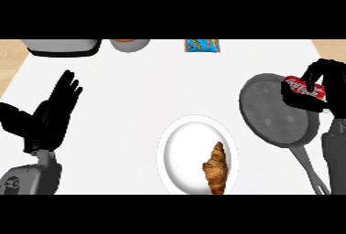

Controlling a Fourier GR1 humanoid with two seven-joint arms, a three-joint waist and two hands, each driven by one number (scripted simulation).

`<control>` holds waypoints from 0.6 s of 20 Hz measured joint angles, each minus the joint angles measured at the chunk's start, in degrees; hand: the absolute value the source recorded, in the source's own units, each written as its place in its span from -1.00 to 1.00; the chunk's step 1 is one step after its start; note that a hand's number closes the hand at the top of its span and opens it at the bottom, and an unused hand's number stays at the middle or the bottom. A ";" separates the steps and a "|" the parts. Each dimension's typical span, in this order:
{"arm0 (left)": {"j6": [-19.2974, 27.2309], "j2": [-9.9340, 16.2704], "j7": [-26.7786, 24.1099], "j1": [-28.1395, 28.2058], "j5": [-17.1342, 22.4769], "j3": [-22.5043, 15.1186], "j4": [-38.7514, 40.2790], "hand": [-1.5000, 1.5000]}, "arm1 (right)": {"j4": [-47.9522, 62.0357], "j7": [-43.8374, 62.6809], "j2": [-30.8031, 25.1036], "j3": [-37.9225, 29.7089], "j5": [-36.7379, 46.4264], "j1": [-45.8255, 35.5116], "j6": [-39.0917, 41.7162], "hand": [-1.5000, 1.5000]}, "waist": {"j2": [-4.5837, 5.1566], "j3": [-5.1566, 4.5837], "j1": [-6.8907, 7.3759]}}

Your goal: Pick the can from the plate and place it in the pan

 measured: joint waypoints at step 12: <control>-0.23 -0.65 -1.42 -1.09 -0.67 0.02 1.95 0.00 | 36.64 -12.51 -1.58 -4.91 -1.45 -8.81 -14.42 -1.00 | 0.27 0.03 0.75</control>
